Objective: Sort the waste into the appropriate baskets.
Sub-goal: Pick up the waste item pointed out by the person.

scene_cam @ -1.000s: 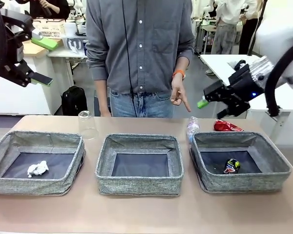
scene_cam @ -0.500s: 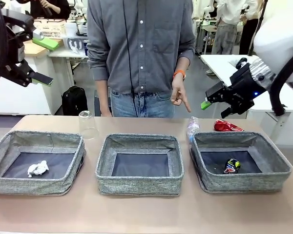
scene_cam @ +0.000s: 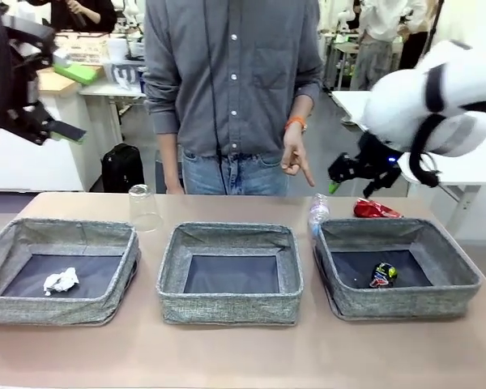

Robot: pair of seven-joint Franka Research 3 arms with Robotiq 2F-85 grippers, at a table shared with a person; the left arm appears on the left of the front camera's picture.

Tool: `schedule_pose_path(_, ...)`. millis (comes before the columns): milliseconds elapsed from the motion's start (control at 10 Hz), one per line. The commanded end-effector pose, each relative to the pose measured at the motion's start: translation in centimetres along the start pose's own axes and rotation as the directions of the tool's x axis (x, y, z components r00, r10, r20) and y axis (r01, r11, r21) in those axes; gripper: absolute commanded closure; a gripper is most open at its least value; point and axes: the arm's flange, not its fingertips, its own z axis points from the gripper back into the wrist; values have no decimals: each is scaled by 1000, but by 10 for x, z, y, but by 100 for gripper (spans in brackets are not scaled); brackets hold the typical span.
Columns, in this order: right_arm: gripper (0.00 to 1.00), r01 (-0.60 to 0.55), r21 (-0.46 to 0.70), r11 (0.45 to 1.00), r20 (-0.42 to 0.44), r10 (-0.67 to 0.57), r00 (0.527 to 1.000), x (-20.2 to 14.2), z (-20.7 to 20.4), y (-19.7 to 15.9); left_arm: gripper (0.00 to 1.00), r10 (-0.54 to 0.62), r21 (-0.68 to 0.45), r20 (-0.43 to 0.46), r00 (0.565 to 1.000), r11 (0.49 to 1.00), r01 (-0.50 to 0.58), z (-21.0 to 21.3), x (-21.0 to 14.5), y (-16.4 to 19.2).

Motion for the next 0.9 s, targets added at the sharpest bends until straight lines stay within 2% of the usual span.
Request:
schedule_pose_path(0, 0, -6, -10, 1000, -17, 5, 1000, 20, -17, 19, 0, -20, -20, 3, 1000, 1000, 21, 0, 0, -1)
schedule_pose_path(100, 0, -1, -27, 1000, -6, 1, 1000, 23, -32, 21, 0, -20, -20, 3, 1000, 1000, 21, 0, 0, -1)
schedule_pose_path(200, 0, -5, 13, 1000, -36, 5, 999, 27, -52, 20, 0, -20, -20, 3, 1000, 1000, 21, 0, 0, -1)
schedule_pose_path(300, 0, 22, -51, 998, -51, -25, 998, 32, -76, 12, 0, -20, -20, 3, 1000, 1000, 21, 0, 0, -1)
schedule_pose_path(400, 0, 61, -63, 996, -42, -64, 997, 33, -90, 5, 0, -20, -20, 3, 1000, 1000, 21, 0, 0, -1)
schedule_pose_path(700, 0, 196, -25, 980, 134, -191, 972, 38, -111, -7, 0, -20, -20, 3, 1000, 1000, 21, 0, 0, -1)
schedule_pose_path(800, 0, 195, -34, 980, 133, -189, 973, 39, -114, -10, 0, -20, -20, 3, 1000, 1000, 21, 0, 0, -1)
